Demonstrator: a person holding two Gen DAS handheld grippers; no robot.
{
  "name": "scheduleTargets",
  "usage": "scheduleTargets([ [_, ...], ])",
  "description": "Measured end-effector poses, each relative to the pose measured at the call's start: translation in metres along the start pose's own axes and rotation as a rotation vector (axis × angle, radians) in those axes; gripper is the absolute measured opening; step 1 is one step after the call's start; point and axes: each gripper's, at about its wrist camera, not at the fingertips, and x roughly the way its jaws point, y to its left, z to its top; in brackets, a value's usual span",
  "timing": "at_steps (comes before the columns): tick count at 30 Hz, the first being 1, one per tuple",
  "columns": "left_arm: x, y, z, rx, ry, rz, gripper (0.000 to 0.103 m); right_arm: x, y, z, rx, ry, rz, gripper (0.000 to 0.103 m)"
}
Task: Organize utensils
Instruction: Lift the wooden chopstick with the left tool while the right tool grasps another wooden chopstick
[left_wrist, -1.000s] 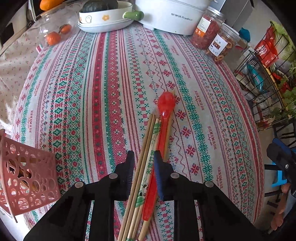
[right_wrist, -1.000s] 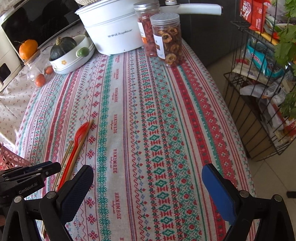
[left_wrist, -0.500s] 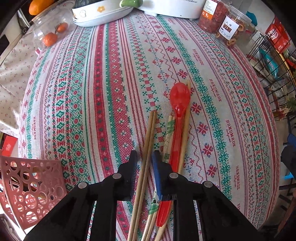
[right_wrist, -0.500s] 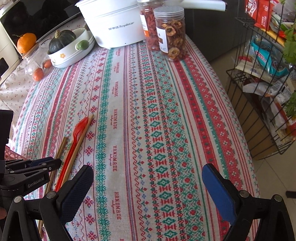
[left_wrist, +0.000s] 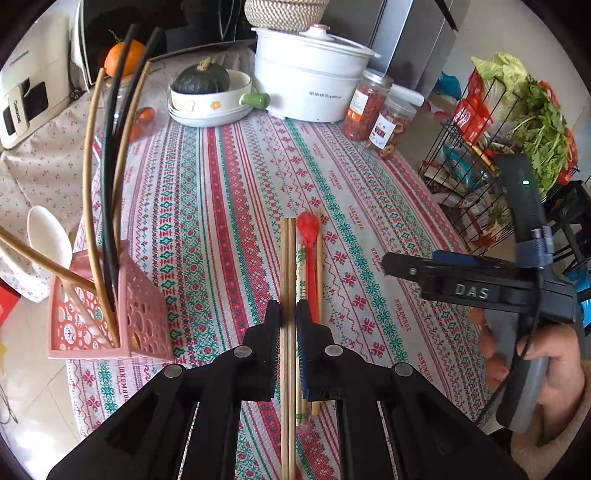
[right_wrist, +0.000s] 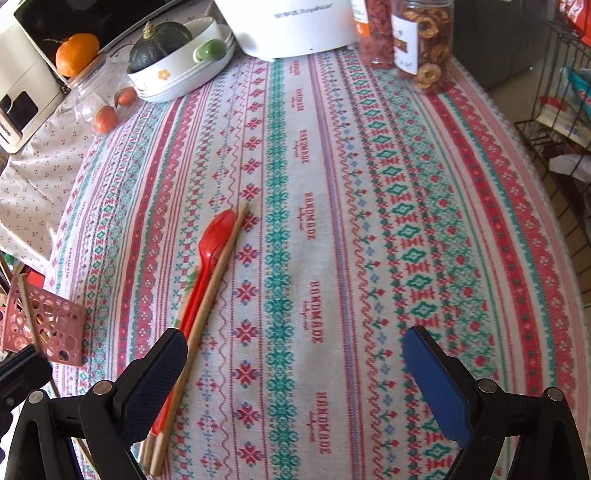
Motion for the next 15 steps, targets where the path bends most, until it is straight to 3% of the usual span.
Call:
scheduleTargets([
  [4, -0.029, 0.016, -0.009, -0.049, -0.053, -0.055, 0.009, 0.026, 0.011, 0.009, 0.044, 0.031, 0.063, 0.049],
  [6, -0.041, 0.024, -0.013, -0.040, -0.071, -0.052, 0.009, 0.034, 0.015, 0.013, 0.065, 0.039, 0.085, 0.038],
  [10, -0.048, 0.038, -0.016, -0.042, -0.075, -0.049, 0.009, 0.045, 0.031, 0.018, 0.046, 0.030, 0.062, 0.023],
  [15, -0.047, 0.052, -0.018, -0.062, -0.067, -0.058, 0.009, 0.058, 0.040, 0.020, 0.045, 0.050, 0.017, 0.015],
])
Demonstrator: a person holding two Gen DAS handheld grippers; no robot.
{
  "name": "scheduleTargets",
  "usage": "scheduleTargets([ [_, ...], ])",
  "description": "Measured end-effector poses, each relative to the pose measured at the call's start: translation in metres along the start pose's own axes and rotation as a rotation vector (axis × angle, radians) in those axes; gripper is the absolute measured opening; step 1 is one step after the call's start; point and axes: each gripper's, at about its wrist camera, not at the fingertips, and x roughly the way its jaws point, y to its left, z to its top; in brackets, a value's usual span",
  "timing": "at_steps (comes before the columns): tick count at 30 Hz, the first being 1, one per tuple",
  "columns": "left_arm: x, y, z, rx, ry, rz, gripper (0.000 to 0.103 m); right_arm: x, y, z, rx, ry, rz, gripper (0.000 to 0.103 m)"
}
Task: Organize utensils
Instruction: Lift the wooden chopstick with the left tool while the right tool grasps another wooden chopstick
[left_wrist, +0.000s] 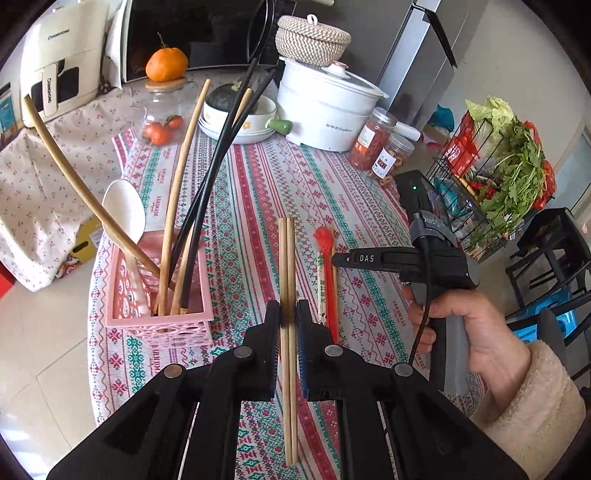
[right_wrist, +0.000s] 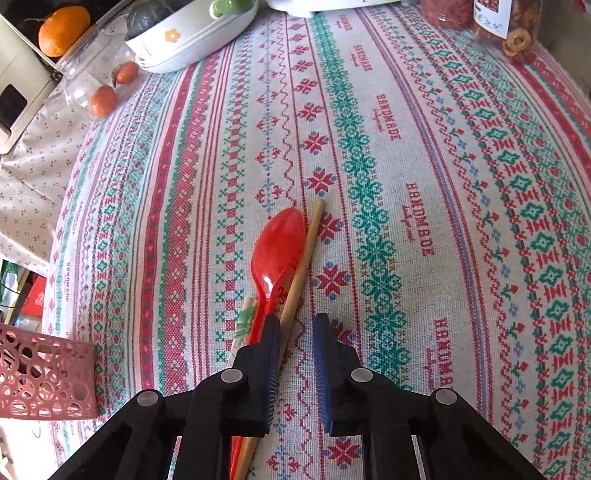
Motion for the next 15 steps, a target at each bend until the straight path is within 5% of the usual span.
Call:
scheduleTargets([
  [9, -0.003, 0.007, -0.003, -0.002, -0.010, 0.007, 0.009, 0.006, 0.032, -0.006, -0.142, 0.012, -0.185, 0.011],
  [15, -0.006, 0.008, -0.014, 0.023, -0.032, 0.042, 0.009, -0.013, 0.020, -0.023, -0.137, -0.015, -0.084, 0.006],
])
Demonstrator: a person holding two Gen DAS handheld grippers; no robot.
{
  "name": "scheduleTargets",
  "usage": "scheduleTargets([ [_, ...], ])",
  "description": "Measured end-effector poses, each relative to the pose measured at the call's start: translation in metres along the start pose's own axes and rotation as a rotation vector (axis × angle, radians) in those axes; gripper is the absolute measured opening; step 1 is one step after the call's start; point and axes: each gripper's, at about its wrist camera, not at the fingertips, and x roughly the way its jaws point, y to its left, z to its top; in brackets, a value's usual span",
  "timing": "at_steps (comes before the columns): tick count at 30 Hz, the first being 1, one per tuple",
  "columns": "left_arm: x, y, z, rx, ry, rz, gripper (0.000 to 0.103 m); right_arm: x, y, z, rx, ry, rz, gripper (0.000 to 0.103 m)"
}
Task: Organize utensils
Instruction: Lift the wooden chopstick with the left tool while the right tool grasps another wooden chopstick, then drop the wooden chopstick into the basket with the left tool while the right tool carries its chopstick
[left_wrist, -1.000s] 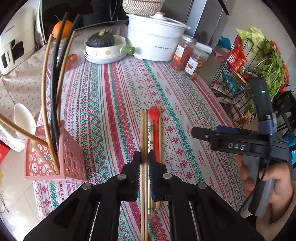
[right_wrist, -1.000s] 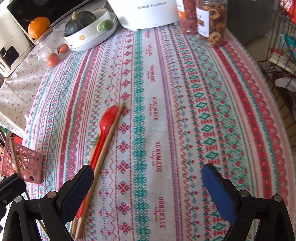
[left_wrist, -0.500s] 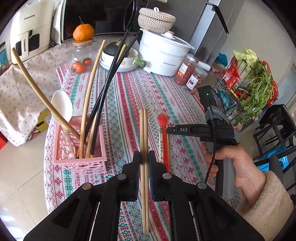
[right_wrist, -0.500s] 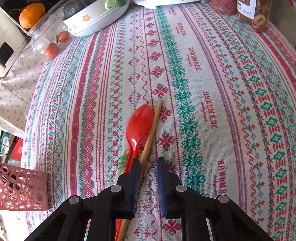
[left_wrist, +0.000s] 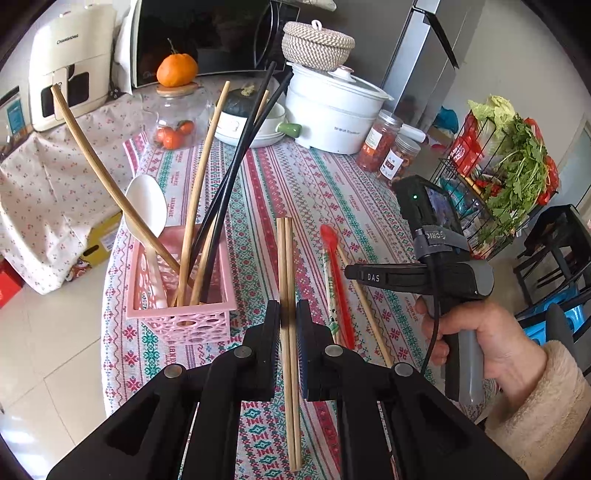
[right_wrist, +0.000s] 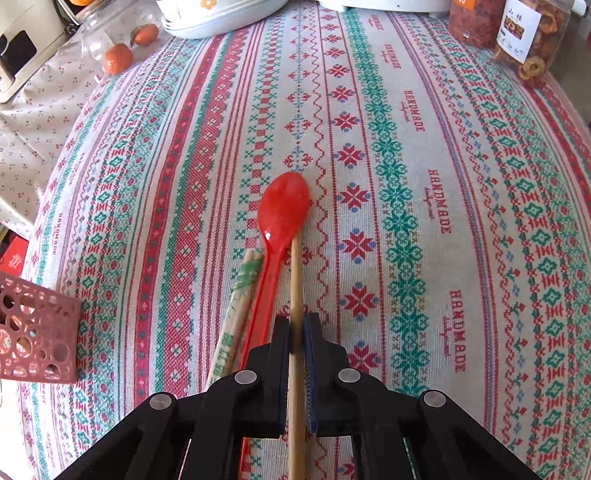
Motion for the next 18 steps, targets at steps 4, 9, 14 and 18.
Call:
scheduleTargets([
  [4, -0.005, -0.007, -0.005, 0.017, -0.027, 0.010, 0.009, -0.037, -0.005, -0.014, -0.021, -0.091, 0.040, 0.006],
  [9, -0.023, -0.020, -0.006, 0.052, -0.094, 0.023, 0.009, -0.092, -0.005, -0.037, -0.044, -0.232, 0.096, 0.006],
  [14, -0.044, -0.030, -0.005, 0.061, -0.155, 0.009, 0.008, -0.142, -0.002, -0.057, -0.066, -0.375, 0.125, 0.006],
  [18, -0.064, -0.038, -0.003, 0.064, -0.210, -0.012, 0.008, -0.175, 0.002, -0.066, -0.075, -0.475, 0.137, 0.006],
])
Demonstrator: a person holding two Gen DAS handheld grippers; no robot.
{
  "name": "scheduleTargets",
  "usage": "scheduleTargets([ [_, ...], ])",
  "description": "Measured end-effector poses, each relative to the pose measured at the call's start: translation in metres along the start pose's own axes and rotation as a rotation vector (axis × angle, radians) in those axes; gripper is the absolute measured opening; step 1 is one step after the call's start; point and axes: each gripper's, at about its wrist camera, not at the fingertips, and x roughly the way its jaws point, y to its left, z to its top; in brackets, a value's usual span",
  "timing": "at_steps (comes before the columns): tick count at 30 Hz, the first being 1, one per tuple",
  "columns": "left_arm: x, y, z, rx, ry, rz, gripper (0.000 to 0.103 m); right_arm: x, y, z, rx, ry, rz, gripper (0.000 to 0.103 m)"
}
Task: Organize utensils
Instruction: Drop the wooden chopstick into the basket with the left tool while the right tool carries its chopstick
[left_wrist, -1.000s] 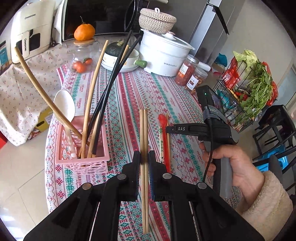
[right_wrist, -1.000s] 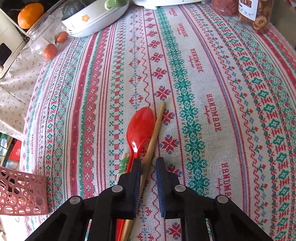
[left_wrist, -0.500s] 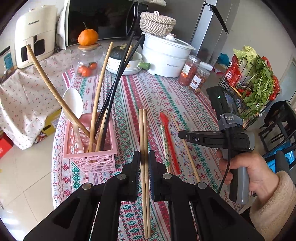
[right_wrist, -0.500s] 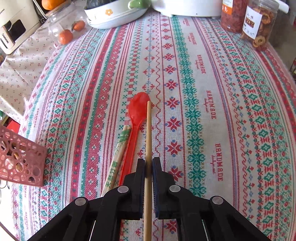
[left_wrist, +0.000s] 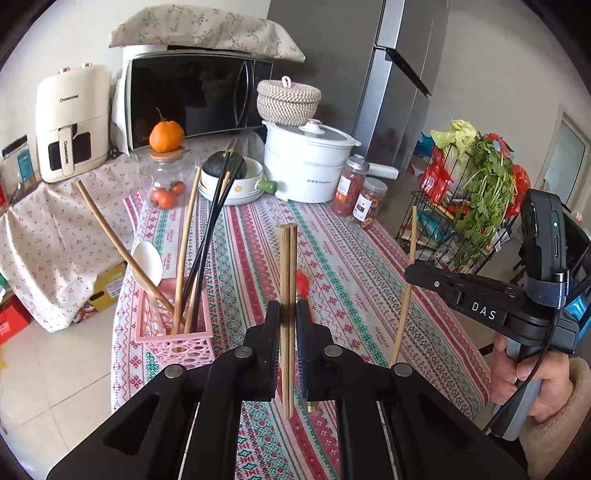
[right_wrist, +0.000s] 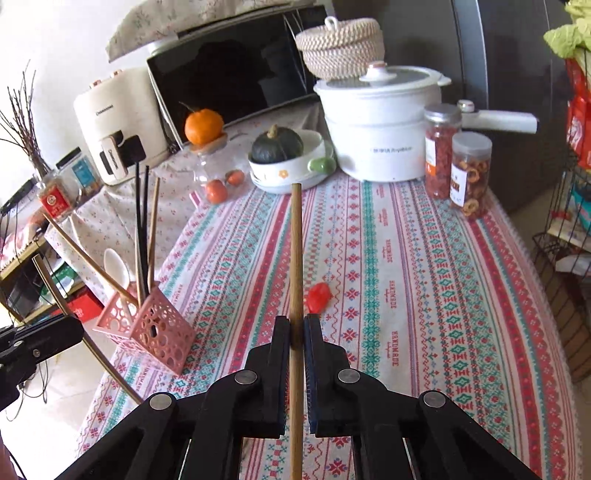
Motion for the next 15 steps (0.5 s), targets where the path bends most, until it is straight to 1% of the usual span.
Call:
scheduleTargets([
  [8, -0.042, -0.005, 0.015, 0.010, -0.120, -0.024, 0.007, -0.050, 0.006, 0.014, -0.002, -0.148, 0.049, 0.006],
  [15, -0.072, -0.001, 0.024, -0.014, -0.213, -0.048, 0.007, -0.063, 0.013, 0.024, -0.001, -0.207, 0.088, 0.006],
])
